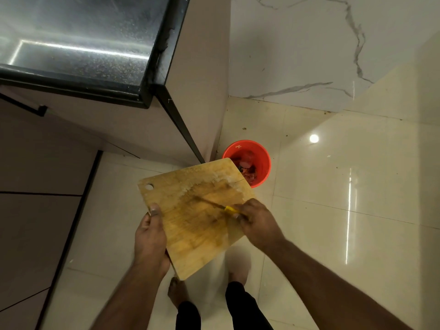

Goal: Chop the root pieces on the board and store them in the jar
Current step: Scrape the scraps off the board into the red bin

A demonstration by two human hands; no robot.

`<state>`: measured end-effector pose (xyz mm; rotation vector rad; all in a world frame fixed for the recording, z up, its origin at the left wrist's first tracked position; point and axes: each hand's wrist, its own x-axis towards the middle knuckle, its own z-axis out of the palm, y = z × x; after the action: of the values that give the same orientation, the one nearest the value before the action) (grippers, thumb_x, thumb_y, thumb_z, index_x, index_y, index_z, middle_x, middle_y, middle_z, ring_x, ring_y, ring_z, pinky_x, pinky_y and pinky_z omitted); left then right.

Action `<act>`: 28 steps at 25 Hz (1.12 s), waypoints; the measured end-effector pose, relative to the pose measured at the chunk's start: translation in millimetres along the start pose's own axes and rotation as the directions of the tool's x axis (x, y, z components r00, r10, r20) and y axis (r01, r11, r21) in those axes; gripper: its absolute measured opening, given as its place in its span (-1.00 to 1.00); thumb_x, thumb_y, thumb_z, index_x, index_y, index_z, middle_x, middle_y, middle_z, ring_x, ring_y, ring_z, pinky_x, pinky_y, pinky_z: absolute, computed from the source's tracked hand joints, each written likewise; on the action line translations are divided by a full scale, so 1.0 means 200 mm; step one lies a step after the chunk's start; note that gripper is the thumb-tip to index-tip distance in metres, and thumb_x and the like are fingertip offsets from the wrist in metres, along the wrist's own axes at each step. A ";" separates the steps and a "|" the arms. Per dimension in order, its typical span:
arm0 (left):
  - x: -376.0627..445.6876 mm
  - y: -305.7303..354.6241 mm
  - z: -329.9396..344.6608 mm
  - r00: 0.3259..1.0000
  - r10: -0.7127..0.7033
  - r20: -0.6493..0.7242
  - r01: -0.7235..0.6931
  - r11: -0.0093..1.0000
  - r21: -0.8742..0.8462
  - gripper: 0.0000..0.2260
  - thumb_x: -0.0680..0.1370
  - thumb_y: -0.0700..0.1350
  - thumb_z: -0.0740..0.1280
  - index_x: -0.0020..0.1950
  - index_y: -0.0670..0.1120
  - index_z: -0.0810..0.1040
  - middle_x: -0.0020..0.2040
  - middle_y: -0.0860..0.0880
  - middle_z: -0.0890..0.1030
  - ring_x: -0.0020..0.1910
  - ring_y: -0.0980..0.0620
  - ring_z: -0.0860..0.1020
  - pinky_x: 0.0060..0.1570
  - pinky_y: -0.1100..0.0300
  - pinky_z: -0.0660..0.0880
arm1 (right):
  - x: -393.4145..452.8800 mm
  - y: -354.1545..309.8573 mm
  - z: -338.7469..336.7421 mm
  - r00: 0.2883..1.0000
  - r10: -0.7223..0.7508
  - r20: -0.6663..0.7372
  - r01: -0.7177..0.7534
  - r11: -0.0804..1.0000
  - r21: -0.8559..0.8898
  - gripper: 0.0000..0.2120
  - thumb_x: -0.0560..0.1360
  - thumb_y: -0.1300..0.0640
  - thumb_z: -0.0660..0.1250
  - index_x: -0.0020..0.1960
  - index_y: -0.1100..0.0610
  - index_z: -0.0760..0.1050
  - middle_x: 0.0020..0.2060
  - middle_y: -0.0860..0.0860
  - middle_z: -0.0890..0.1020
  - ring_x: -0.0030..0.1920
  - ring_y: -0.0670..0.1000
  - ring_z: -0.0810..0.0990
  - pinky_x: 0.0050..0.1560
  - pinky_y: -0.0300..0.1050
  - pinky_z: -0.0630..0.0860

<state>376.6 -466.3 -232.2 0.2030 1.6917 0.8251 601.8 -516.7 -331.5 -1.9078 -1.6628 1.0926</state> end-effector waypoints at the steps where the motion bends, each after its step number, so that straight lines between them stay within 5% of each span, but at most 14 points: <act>1: -0.01 0.00 0.01 1.000 0.001 0.004 -0.001 1.000 -0.003 -0.65 0.66 0.14 0.21 0.27 -0.07 0.56 0.12 -0.15 0.70 0.08 -0.21 0.67 0.05 -0.35 0.57 | 0.02 0.05 -0.03 0.989 0.138 -0.047 -0.139 0.990 -0.037 -0.73 0.53 0.14 0.30 0.20 0.01 0.62 -0.04 0.02 0.56 0.00 0.04 0.55 -0.02 -0.12 0.50; 3: -0.02 0.01 0.02 1.000 0.008 0.003 -0.008 1.000 -0.010 -0.66 0.66 0.13 0.21 0.26 -0.06 0.56 0.10 -0.14 0.70 0.06 -0.20 0.68 0.03 -0.31 0.59 | 0.07 0.12 -0.11 0.907 0.383 -0.173 -0.399 0.915 -0.065 -0.75 0.55 0.14 0.27 0.16 0.03 0.62 -0.10 0.06 0.54 -0.06 0.11 0.58 -0.10 -0.10 0.49; 4: -0.03 0.00 0.02 1.000 0.015 -0.003 -0.015 1.000 -0.009 -0.67 0.67 0.13 0.21 0.25 -0.05 0.57 0.10 -0.13 0.70 0.06 -0.19 0.68 0.03 -0.29 0.59 | 0.08 0.12 -0.12 0.896 0.398 -0.197 -0.411 0.911 -0.033 -0.76 0.55 0.14 0.28 0.18 0.03 0.62 -0.08 0.05 0.55 -0.04 0.10 0.58 -0.09 -0.12 0.46; 7: -0.04 -0.01 0.04 1.000 0.020 -0.022 -0.020 1.000 0.010 -0.69 0.66 0.14 0.22 0.22 -0.03 0.58 0.12 -0.13 0.70 0.08 -0.19 0.67 0.08 -0.30 0.58 | 0.06 -0.05 -0.07 0.997 0.045 -0.063 -0.040 0.996 0.076 -0.71 0.53 0.14 0.34 0.24 0.02 0.59 0.10 -0.03 0.60 0.09 -0.05 0.52 0.10 -0.22 0.42; 9: -0.06 -0.01 0.04 1.000 0.023 -0.020 -0.023 0.999 0.025 -0.68 0.65 0.15 0.23 0.22 -0.04 0.58 0.11 -0.12 0.70 0.08 -0.18 0.67 0.09 -0.33 0.57 | 0.03 -0.04 -0.02 0.999 -0.035 0.022 0.035 0.999 0.009 -0.73 0.54 0.11 0.31 0.23 0.00 0.59 0.12 -0.04 0.61 0.09 -0.04 0.53 0.13 -0.16 0.48; 12: -0.09 -0.01 0.03 0.999 0.038 -0.014 -0.037 0.999 0.031 -0.68 0.65 0.14 0.23 0.21 -0.04 0.59 0.09 -0.11 0.71 0.06 -0.17 0.68 0.06 -0.31 0.59 | 0.06 0.08 -0.07 0.890 0.436 -0.131 -0.443 0.896 -0.025 -0.77 0.54 0.10 0.24 0.12 0.08 0.60 0.01 0.07 0.64 0.01 0.10 0.61 0.00 -0.02 0.56; 13: -0.10 -0.01 0.03 0.999 0.043 -0.019 -0.042 0.999 0.034 -0.67 0.65 0.15 0.23 0.21 -0.05 0.59 0.08 -0.11 0.71 0.05 -0.17 0.69 0.05 -0.29 0.60 | 0.06 0.09 -0.07 0.876 0.456 -0.156 -0.460 0.888 0.010 -0.78 0.55 0.11 0.25 0.13 0.10 0.60 0.01 0.08 0.64 0.00 0.11 0.60 -0.01 -0.04 0.55; 16: -0.11 0.00 0.01 0.998 0.052 -0.024 -0.051 0.998 0.044 -0.68 0.66 0.14 0.23 0.19 -0.05 0.59 0.06 -0.11 0.71 0.04 -0.16 0.69 -0.02 -0.21 0.63 | 0.02 -0.06 -0.06 0.981 0.195 -0.004 -0.195 0.979 0.066 -0.73 0.57 0.10 0.30 0.25 0.05 0.57 0.09 -0.04 0.60 0.07 -0.01 0.55 0.06 -0.20 0.44; 18: -0.14 0.01 0.00 0.998 0.055 -0.015 -0.054 0.998 0.042 -0.68 0.66 0.14 0.23 0.20 -0.05 0.59 0.07 -0.11 0.71 0.04 -0.17 0.69 -0.01 -0.22 0.62 | -0.03 -0.05 -0.05 0.980 0.190 0.059 -0.192 0.981 0.036 -0.74 0.58 0.07 0.29 0.23 0.01 0.59 0.08 -0.06 0.62 0.05 -0.03 0.55 0.04 -0.19 0.45; 20: -0.16 0.04 -0.02 0.998 0.059 -0.007 -0.059 0.998 0.038 -0.68 0.66 0.13 0.24 0.23 -0.05 0.58 0.08 -0.12 0.71 0.06 -0.18 0.68 0.03 -0.29 0.60 | 0.00 0.04 -0.08 0.881 0.472 -0.033 -0.467 0.880 0.089 -0.77 0.56 0.09 0.27 0.15 0.05 0.62 0.00 0.01 0.66 -0.03 0.07 0.59 -0.03 -0.09 0.50; 22: -0.17 0.06 -0.05 0.998 0.070 0.002 -0.070 0.997 0.033 -0.68 0.65 0.12 0.24 0.25 -0.05 0.58 0.09 -0.12 0.71 0.07 -0.19 0.67 0.05 -0.34 0.58 | 0.05 0.09 -0.13 0.750 0.661 -0.020 -0.595 0.687 0.417 -0.81 0.56 0.15 0.25 0.04 0.11 0.64 -0.20 0.03 0.62 -0.25 0.06 0.54 -0.21 -0.03 0.48; 24: -0.17 0.08 -0.08 0.997 0.076 0.005 -0.076 0.997 0.033 -0.67 0.65 0.13 0.24 0.26 -0.04 0.59 0.10 -0.12 0.71 0.07 -0.21 0.67 0.05 -0.37 0.57 | 0.11 0.06 -0.17 0.740 0.665 0.102 -0.580 0.554 0.596 -0.81 0.57 0.22 0.23 -0.03 0.15 0.63 -0.31 0.06 0.53 -0.40 0.00 0.39 -0.38 -0.09 0.34; 28: -0.15 0.10 -0.15 0.998 0.063 0.001 -0.063 0.997 0.041 -0.65 0.63 0.16 0.26 0.25 -0.05 0.60 0.07 -0.14 0.71 0.06 -0.24 0.68 0.02 -0.41 0.55 | 0.18 0.09 -0.22 0.709 0.689 0.148 -0.665 0.584 0.465 -0.81 0.58 0.20 0.23 -0.01 0.24 0.60 -0.35 0.08 0.50 -0.47 -0.02 0.31 -0.47 -0.20 0.20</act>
<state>351.7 -480.1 -194.8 0.2857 1.7107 0.8370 646.0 -476.7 -327.7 -2.2034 -0.4624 1.5348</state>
